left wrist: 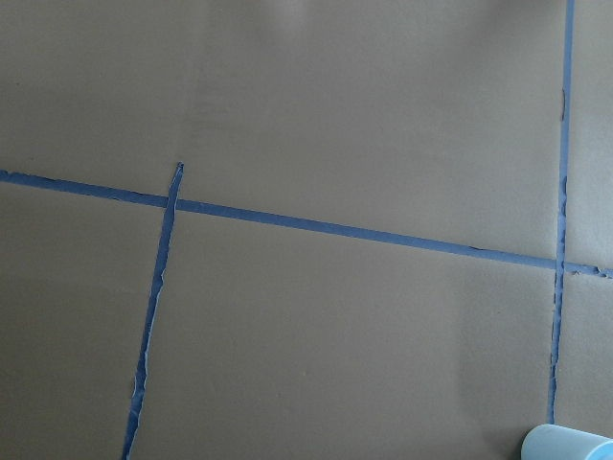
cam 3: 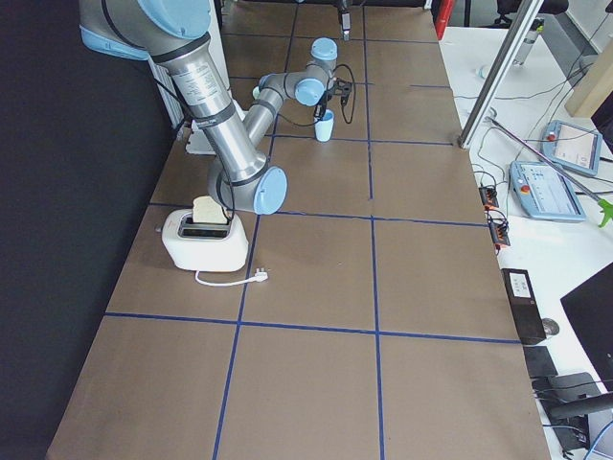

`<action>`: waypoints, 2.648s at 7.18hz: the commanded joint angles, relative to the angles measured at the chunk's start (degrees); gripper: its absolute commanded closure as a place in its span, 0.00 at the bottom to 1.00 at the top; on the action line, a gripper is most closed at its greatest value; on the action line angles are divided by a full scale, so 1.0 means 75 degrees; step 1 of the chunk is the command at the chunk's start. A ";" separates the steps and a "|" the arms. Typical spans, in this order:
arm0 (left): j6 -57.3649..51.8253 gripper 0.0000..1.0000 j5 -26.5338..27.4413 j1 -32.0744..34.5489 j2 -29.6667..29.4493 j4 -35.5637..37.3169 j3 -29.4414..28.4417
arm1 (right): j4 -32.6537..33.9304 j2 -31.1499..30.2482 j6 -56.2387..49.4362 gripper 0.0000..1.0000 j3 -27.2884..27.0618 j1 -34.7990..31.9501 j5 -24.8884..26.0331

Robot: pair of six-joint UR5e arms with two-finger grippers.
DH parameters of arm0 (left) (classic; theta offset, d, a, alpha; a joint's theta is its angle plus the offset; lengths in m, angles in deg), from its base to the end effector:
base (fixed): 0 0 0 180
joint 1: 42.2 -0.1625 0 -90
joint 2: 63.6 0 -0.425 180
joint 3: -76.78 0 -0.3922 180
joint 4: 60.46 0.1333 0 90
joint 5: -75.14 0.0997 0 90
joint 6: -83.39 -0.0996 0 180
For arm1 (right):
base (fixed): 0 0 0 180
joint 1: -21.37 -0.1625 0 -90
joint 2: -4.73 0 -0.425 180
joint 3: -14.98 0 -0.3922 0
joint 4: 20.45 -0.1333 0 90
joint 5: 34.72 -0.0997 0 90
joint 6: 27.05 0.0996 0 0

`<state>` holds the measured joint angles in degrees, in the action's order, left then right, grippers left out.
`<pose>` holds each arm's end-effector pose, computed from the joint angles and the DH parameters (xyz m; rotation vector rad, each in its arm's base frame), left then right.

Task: Stack blue cups with both arms

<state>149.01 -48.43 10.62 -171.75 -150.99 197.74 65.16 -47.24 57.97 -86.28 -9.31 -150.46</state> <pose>0.2501 -0.4591 0.2476 0.0959 0.9981 -0.2005 -0.5122 -0.4086 0.1728 -0.1138 -1.0035 0.1995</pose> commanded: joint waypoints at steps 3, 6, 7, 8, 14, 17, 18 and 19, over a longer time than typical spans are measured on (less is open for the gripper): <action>-0.0088 0.00 0.0023 -0.0012 0.0249 -0.0012 -0.0003 | 0.0034 -0.0484 -0.0074 0.00 -0.0824 -0.0348 -0.0117; -0.2541 0.00 0.0023 0.0186 0.1524 -0.0059 0.0055 | 0.0010 -0.2534 -0.1810 0.00 -0.1802 -0.1506 -0.0141; -0.3525 0.00 0.0023 0.0535 0.1900 -0.0059 -0.0003 | 0.0010 -0.3155 -0.2644 0.00 -0.1803 -0.2079 -0.0222; -0.4660 0.00 -0.0035 0.1131 0.2252 -0.0024 -0.0050 | 0.0022 -0.3729 -0.4033 0.00 -0.1768 -0.2874 -0.0641; -0.9588 0.00 -0.1170 0.4378 0.2513 0.0047 -0.2320 | 0.0034 -0.5048 -1.1186 0.00 0.0465 -0.6815 -0.2331; -1.0320 0.00 -0.1699 0.4828 0.2361 0.0070 -0.3516 | 0.0069 -0.5036 -1.2238 0.00 0.1126 -0.7499 -0.2661; -1.0285 0.00 -0.2361 0.4863 0.2361 0.0546 -0.3588 | 0.0069 -0.4943 -1.2238 0.00 0.1219 -0.7488 -0.2661; -1.0250 0.00 -0.2704 0.4875 0.2384 0.0817 -0.3473 | 0.0057 -0.4919 -1.2180 0.00 0.1209 -0.7487 -0.2649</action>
<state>71.98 -65.11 46.96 -153.96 -147.51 171.62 65.65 -84.48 -33.51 -77.53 -65.34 -170.31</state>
